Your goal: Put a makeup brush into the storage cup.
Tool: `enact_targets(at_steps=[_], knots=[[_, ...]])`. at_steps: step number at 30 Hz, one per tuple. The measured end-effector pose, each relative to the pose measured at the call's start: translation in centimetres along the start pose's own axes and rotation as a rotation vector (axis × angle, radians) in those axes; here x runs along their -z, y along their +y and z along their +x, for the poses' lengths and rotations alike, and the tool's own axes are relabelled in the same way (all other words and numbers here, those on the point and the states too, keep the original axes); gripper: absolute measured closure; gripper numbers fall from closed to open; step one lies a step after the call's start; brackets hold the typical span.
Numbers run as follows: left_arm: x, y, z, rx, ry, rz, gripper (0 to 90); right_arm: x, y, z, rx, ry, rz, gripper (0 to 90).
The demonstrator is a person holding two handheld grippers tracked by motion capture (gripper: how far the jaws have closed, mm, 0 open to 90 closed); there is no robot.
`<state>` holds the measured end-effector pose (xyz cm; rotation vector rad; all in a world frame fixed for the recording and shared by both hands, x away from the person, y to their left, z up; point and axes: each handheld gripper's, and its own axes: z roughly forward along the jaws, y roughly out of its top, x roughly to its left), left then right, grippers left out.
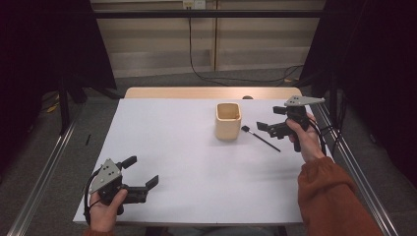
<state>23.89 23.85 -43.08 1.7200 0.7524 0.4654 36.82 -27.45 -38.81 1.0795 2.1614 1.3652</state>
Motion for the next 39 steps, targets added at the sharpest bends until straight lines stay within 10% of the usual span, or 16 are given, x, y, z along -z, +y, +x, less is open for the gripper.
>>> enact_targets(at_steps=[18,26,39], knots=[[-0.1,-0.1,0.0,0.005,-0.002,0.007,1.3,-0.9,0.9,-0.7,0.031,-0.020,0.188,20.0],[-0.2,-0.1,0.0,0.002,-0.010,0.010,1.3,-1.9,1.0,-1.5,0.001,0.063,0.371,18.2],[-0.2,-0.1,0.1,0.004,-0.014,0.011,1.3,-4.3,2.5,-1.4,0.133,0.058,0.654,22.6]])
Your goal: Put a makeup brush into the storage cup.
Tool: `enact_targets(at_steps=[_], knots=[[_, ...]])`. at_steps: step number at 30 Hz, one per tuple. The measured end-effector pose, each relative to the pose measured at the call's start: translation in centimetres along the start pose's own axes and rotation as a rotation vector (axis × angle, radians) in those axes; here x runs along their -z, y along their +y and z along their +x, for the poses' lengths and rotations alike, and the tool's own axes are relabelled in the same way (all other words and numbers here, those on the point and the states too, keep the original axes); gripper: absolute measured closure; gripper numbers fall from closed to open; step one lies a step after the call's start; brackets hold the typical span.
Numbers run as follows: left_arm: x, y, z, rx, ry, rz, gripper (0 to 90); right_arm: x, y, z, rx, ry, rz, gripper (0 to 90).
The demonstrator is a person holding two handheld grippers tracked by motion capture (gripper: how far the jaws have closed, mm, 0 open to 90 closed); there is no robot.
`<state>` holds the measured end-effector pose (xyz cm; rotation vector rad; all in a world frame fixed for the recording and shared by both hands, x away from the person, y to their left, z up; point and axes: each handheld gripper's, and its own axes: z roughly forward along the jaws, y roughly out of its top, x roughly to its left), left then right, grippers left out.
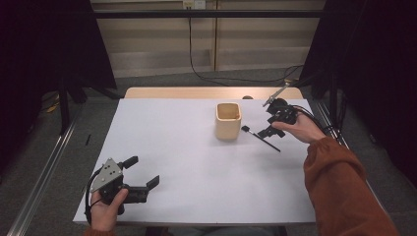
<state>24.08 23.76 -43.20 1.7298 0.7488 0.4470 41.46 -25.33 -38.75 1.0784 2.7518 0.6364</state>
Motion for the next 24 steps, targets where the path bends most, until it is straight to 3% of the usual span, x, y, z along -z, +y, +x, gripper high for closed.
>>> enact_targets(at_steps=[5,8,12,14,24], knots=[[0.0,0.0,0.1,0.002,0.006,-0.001,1.3,-1.3,1.1,-0.5,0.023,0.028,0.092,23.2],[0.0,0.0,0.1,0.000,0.005,0.003,1.3,-2.1,1.5,-0.8,0.037,0.017,0.162,26.3],[0.0,-0.1,0.1,0.002,0.003,0.002,1.3,-2.5,1.8,-1.3,0.048,0.028,0.181,38.0],[-0.1,-0.1,0.1,0.003,0.002,0.003,1.3,-2.8,1.7,-1.5,0.054,0.041,0.189,48.7],[-0.1,-0.1,0.1,0.002,0.001,0.006,1.3,-4.1,2.3,-2.2,0.070,0.064,0.243,62.9]])
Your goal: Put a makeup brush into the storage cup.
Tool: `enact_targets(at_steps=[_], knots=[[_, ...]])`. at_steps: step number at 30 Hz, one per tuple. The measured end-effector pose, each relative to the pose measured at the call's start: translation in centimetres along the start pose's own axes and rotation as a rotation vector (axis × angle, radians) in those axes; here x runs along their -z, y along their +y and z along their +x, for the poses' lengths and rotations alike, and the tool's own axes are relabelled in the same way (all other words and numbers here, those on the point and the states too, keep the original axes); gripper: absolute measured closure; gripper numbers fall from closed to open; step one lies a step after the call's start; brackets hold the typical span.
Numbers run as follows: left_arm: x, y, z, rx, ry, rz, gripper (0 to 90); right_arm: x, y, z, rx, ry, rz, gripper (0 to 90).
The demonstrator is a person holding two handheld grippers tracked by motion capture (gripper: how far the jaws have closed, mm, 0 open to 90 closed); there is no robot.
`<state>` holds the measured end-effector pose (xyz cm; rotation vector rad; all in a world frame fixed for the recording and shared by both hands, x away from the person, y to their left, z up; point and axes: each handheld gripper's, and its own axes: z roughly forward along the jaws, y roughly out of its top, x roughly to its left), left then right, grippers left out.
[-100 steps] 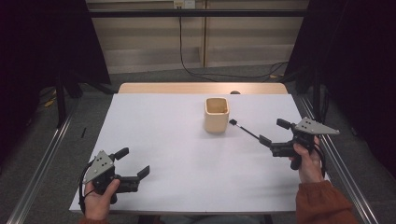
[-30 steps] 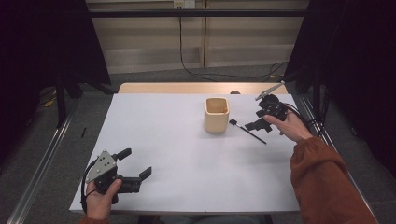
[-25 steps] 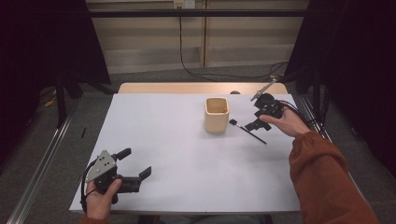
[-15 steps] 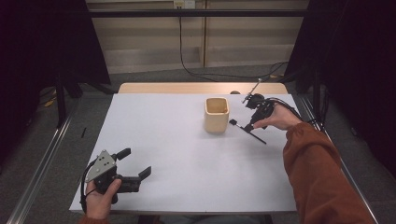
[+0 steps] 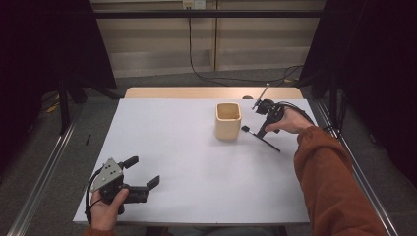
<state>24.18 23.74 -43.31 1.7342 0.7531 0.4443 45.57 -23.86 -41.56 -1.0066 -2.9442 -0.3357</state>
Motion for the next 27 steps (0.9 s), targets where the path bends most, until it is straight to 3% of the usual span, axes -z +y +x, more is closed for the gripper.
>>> enact_targets(at_steps=[6,10,16,27], knots=[[0.1,0.0,0.1,0.004,0.001,-0.002,1.3,-1.2,0.3,-0.5,-0.008,-0.009,0.043,69.6],[0.0,0.0,0.1,-0.002,-0.003,0.001,1.3,-1.5,0.4,-0.8,-0.028,-0.002,0.022,73.8],[0.0,0.0,0.1,0.000,-0.007,0.000,1.3,-2.3,0.5,-1.0,-0.036,-0.003,0.036,77.4],[0.1,0.0,0.1,-0.003,-0.007,0.002,1.3,-3.4,0.8,-1.3,-0.040,0.001,0.054,78.4]])
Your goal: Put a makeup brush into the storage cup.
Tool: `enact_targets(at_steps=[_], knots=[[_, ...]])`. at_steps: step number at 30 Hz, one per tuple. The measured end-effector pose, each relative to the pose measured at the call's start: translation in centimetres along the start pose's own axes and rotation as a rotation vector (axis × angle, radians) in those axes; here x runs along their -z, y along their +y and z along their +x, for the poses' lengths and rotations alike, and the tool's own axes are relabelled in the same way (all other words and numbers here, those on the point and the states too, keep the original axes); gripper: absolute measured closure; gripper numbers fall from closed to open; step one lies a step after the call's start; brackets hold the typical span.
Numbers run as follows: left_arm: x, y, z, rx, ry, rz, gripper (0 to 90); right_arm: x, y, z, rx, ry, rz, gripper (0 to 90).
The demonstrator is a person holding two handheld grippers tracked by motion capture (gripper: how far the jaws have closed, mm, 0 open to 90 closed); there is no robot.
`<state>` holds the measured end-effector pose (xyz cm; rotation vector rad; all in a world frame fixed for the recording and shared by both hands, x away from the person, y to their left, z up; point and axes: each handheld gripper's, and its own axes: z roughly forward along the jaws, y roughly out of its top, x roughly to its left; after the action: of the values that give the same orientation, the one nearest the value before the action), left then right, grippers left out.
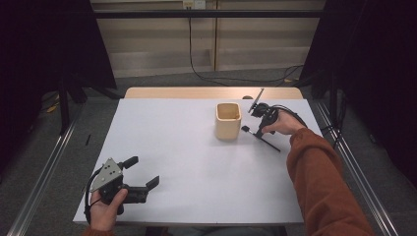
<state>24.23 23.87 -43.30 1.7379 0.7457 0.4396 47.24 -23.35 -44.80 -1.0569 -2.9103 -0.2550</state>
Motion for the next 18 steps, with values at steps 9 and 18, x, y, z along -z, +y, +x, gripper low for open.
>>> enact_targets(at_steps=[9,18], knots=[[0.07,0.01,0.00,0.001,0.001,-0.001,1.3,-0.53,0.10,0.12,-0.004,-0.014,0.008,81.4],[0.21,-0.02,0.05,0.007,0.002,-0.005,1.3,-0.58,-0.09,0.26,-0.005,-0.034,-0.005,86.8]])
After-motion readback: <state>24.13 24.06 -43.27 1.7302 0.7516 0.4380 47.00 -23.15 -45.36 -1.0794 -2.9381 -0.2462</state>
